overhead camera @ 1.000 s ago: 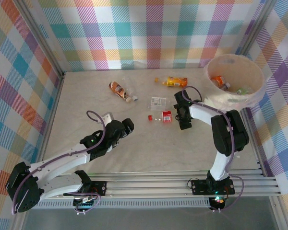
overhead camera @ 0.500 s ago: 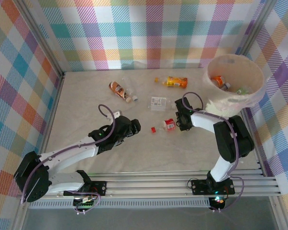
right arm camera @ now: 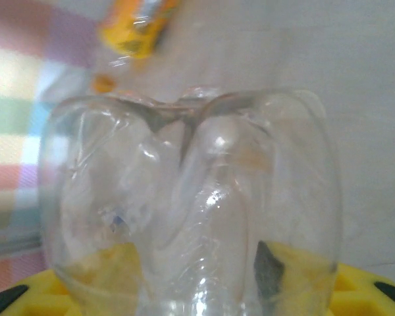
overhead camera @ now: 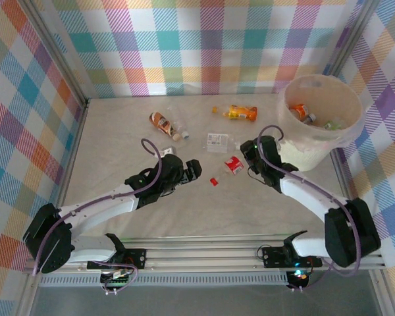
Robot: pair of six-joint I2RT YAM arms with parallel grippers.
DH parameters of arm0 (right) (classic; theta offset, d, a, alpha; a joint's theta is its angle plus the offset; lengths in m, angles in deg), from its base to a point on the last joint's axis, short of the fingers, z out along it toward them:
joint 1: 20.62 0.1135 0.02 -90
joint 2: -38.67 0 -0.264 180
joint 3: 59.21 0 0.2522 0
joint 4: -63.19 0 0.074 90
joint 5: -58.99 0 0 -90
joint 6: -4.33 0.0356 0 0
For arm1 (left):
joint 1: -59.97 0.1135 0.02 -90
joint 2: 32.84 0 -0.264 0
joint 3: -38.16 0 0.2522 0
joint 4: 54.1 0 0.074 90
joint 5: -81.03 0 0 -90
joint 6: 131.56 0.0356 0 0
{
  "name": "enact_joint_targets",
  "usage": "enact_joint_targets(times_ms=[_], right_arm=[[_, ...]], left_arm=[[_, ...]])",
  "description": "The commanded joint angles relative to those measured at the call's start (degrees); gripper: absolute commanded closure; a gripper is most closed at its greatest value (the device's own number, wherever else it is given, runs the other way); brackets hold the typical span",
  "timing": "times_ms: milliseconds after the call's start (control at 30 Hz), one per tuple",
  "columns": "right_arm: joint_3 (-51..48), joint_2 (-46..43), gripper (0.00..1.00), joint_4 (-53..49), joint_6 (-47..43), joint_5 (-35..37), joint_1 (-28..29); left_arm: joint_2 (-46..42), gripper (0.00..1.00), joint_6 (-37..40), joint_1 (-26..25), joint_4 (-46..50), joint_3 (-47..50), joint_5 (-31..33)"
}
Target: Put the plastic bottles in the bin
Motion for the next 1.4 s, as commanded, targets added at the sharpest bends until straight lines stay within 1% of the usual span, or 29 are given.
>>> enact_joint_targets(times_ms=[0,67,167,233,300,400,500,567,667,767,833,900,1033,1100,1233,1367], right_arm=[[0.94,-3.89,0.53,6.94,-10.22,-4.72,0.59],[2.46,-5.72,0.54,8.66,-14.45,-6.93,0.67],[5.00,-7.48,0.54,13.37,-22.07,-13.39,0.67],[8.13,-8.17,0.55,12.18,-25.59,-15.44,0.67],[11.37,-8.95,0.55,11.15,-31.60,-16.76,0.65],[16.15,-10.35,0.53,8.55,-40.78,-15.54,0.59],[23.03,-10.41,0.53,2.66,-51.14,-13.28,0.57],[27.91,-9.61,0.53,-1.29,-58.20,-9.88,0.42],[31.77,-8.82,0.54,-2.01,-65.37,-3.27,-0.56],[34.66,-7.85,0.55,-2.41,-66.93,0.53,-3.41],[36.91,-7.01,0.55,-3.00,-68.03,1.91,-5.57],[39.10,-6.24,0.56,-3.42,-68.56,2.56,-8.93],[42.70,-4.67,0.56,-4.88,-66.09,0.57,-17.52],[44.29,-3.63,0.56,-5.85,-65.15,-1.50,-21.81],[46.96,-0.60,0.55,-7.92,-65.24,-3.45,-27.63],[48.76,2.65,0.55,-8.95,-65.98,-5.00,-32.17]], left_arm=[[-1.52,0.00,1.27,0.66,-5.87,-0.96,-0.67],[-2.24,0.00,1.12,0.61,-6.63,-0.93,0.44],[-3.12,0.00,1.31,0.59,-6.74,-1.39,1.30],[-3.75,0.00,2.08,0.60,-7.61,-1.54,0.49],[-4.46,0.00,3.01,0.60,-10.14,-1.27,-1.43],[-5.05,0.00,4.24,0.65,-14.52,-0.32,-5.10],[-4.73,0.00,4.80,0.58,-17.93,0.43,-8.94],[-4.52,0.00,4.40,0.61,-19.19,0.74,-10.31],[-4.20,0.00,3.08,0.60,-19.00,1.19,-10.08],[-3.87,0.00,2.06,0.50,-19.13,2.05,-9.66],[-3.62,0.00,1.32,0.57,-19.60,2.39,-9.68],[-3.30,0.00,0.52,0.51,-20.33,2.80,-9.67],[-2.56,0.00,-0.06,0.40,-20.65,2.77,-9.83],[-2.39,0.00,0.02,0.40,-20.30,2.54,-9.96],[-2.26,0.00,0.24,0.27,-19.47,2.28,-9.52],[-2.54,0.00,0.35,0.32,-18.70,2.16,-9.19]])
